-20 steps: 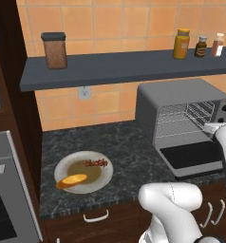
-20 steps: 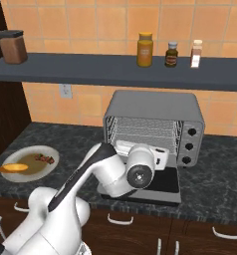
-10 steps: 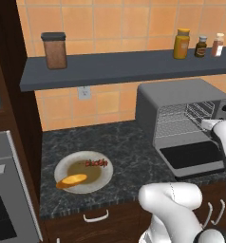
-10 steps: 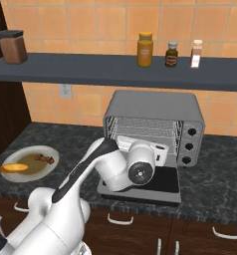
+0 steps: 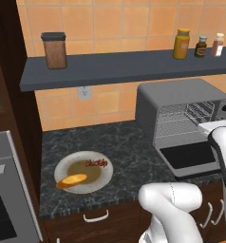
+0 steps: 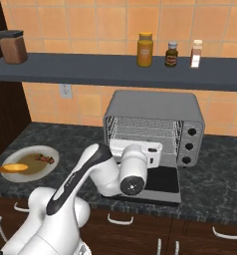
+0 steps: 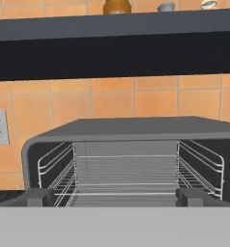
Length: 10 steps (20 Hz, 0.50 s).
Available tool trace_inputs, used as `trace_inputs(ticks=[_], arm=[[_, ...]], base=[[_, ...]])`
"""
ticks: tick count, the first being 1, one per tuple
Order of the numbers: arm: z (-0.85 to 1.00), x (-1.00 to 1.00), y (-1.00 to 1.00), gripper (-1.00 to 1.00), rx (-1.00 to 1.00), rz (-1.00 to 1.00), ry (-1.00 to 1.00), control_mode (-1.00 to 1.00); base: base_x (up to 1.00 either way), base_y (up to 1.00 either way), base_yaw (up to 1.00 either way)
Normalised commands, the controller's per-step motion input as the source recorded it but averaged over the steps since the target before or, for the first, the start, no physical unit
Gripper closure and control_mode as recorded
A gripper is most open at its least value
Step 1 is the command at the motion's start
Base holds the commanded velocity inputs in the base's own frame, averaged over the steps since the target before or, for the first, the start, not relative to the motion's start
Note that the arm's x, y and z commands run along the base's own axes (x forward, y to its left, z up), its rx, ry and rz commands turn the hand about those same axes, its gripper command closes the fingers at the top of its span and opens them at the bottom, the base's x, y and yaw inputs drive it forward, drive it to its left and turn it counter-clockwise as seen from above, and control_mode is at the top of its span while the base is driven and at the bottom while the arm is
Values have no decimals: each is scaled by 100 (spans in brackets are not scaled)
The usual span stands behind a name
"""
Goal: Pick up the kebab skewer and baguette bread, and place them inside the toaster oven. Close the toaster oven door and start by setting the timer.
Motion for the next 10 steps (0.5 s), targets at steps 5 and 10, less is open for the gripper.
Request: trace_inputs(ticks=[5,10], arm=[[27,0,3,-100,0,0,0,-100],[1,0,8,-100,0,0,3,-100]], base=[[0,0,0],[0,0,0]])
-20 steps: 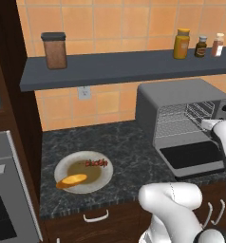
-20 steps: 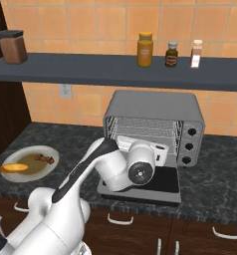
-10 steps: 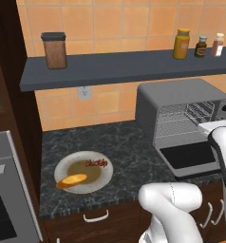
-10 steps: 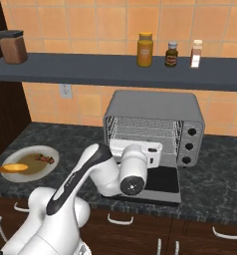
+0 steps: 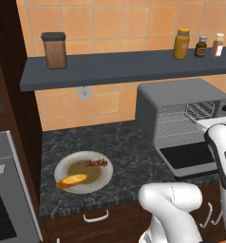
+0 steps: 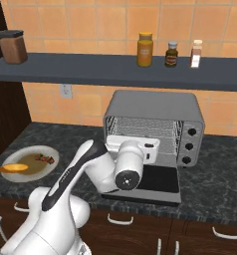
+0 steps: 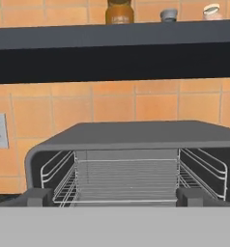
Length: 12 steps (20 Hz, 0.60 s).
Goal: Pick up the kebab skewer and baguette bread, and place them inside the toaster oven. Close the toaster oven door and start by setting the timer.
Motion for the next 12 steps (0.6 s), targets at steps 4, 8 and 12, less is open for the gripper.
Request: trace_inputs(ticks=[4,8,12], arm=[[-18,29,0,-100,0,0,13,-100],[-17,64,-3,-100,0,0,15,-100],[-17,68,-3,-100,0,0,12,-100]], base=[[0,0,0],[0,0,0],[0,0,0]])
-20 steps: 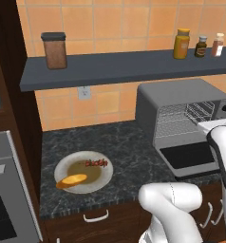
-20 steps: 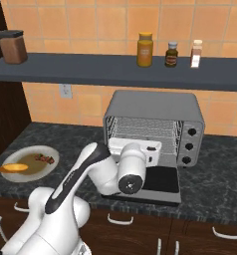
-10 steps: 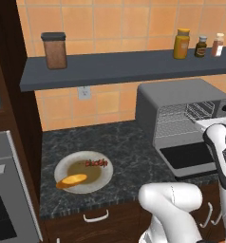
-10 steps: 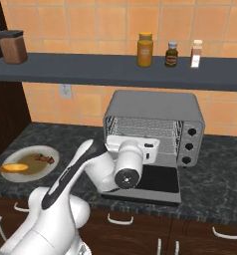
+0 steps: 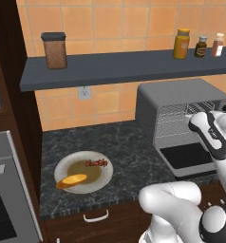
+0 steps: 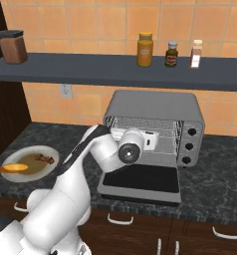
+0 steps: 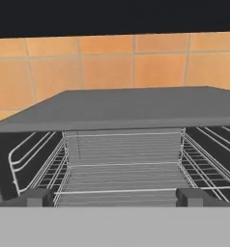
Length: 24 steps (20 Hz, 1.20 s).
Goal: Pick up the kebab skewer and baguette bread, and place them inside the toaster oven. Close the toaster oven door and start by setting the timer.
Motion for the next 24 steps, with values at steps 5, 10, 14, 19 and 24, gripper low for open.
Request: trace_inputs(ticks=[5,10,14,19,24], arm=[[-16,45,-3,-100,-2,0,5,-100],[-39,7,0,-100,-5,0,0,-100],[0,43,-4,-100,0,0,0,-100],[0,46,-5,-100,0,0,2,-100],[-32,11,-1,-100,0,0,0,-100]], base=[[0,0,0],[0,0,0],[0,0,0],[0,0,0],[0,0,0]])
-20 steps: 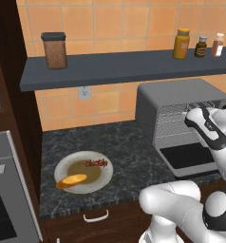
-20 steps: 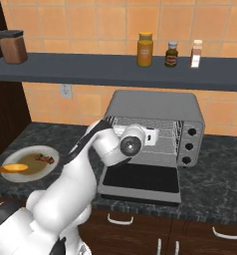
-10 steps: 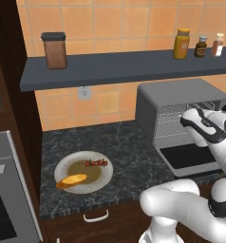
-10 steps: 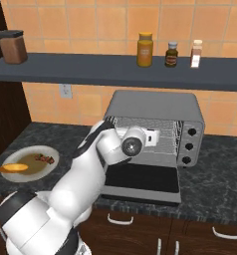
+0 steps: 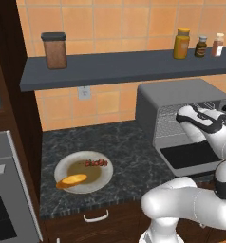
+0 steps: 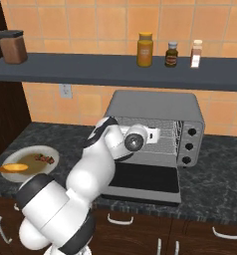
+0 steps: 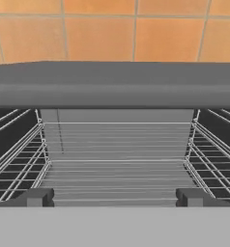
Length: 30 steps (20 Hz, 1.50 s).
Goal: Pick up the kebab skewer and baguette bread, and place them inside the toaster oven. Close the toaster oven door and start by setting the timer.
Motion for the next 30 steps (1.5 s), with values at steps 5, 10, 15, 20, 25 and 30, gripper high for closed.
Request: trace_inputs(ticks=[5,10,15,20,25,30], arm=[[0,34,0,-100,1,0,2,-100],[0,48,0,-100,0,0,6,-100],[-3,35,0,-100,0,0,3,-100],[-24,6,0,-100,0,0,8,-100],[-39,-14,0,-100,0,0,8,-100],[-52,-50,0,-100,0,0,0,-100]], base=[[0,0,0],[0,0,0],[0,0,0],[0,0,0],[0,0,0],[0,0,0]])
